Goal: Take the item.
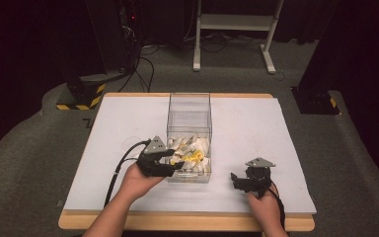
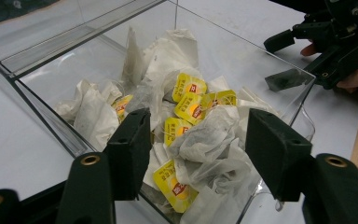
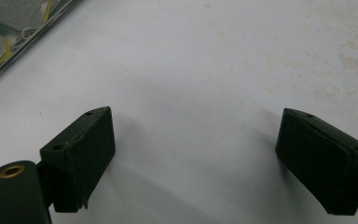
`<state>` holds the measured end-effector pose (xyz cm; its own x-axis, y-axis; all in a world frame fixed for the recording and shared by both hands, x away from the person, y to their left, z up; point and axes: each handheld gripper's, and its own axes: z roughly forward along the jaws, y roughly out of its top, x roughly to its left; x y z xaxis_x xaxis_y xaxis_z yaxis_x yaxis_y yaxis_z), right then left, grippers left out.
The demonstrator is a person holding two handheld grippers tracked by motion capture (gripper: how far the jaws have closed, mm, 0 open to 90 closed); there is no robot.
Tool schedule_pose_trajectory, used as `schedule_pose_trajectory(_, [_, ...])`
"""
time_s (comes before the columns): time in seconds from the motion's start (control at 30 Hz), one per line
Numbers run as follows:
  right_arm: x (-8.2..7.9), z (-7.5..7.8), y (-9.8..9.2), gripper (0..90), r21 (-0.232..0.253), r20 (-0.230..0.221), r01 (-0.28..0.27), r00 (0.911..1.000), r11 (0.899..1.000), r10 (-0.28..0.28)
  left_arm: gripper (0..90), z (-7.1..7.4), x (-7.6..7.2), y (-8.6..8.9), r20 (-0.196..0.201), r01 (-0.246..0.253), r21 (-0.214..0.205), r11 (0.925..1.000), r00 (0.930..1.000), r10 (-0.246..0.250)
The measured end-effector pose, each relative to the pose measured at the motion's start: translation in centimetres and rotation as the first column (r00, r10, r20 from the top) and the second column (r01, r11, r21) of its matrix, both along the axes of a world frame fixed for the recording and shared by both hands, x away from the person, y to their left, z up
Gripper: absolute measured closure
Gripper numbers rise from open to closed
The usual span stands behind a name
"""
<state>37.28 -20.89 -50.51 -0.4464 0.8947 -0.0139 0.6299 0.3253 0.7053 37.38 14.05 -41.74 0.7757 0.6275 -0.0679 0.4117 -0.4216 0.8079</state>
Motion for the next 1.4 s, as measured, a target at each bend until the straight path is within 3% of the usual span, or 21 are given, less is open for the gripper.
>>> schedule_pose_trajectory(0.27, [0.0,0.0,0.0,11.5,0.000,0.000,0.000,1.0000,1.000,0.000,56.3,-0.5,0.7,-0.4,-0.034,0.010,0.030,0.9995,0.9994,-0.009])
schedule_pose_trajectory(0.6, [0.0,0.0,0.0,11.5,0.000,0.000,0.000,1.0000,1.000,0.000,58.6,-1.1,1.3,-0.7,-0.086,0.014,0.049,0.9987,0.9963,-0.010])
schedule_pose_trajectory(0.83, [0.0,0.0,0.0,11.5,0.000,0.000,0.000,1.0000,1.000,0.000,60.0,-1.1,1.5,-0.8,-0.091,0.021,0.051,0.9985,0.9957,-0.016])
schedule_pose_trajectory(1.17, [0.0,0.0,0.0,11.5,0.000,0.000,0.000,1.0000,1.000,0.000,63.5,-1.1,1.6,-1.8,-0.099,0.052,0.133,0.9898,0.9944,-0.039])
schedule_pose_trajectory(1.4, [0.0,0.0,0.0,11.5,0.000,0.000,0.000,1.0000,1.000,0.000,70.3,-1.4,1.7,-1.8,-0.128,0.051,0.124,0.9910,0.9911,-0.035])
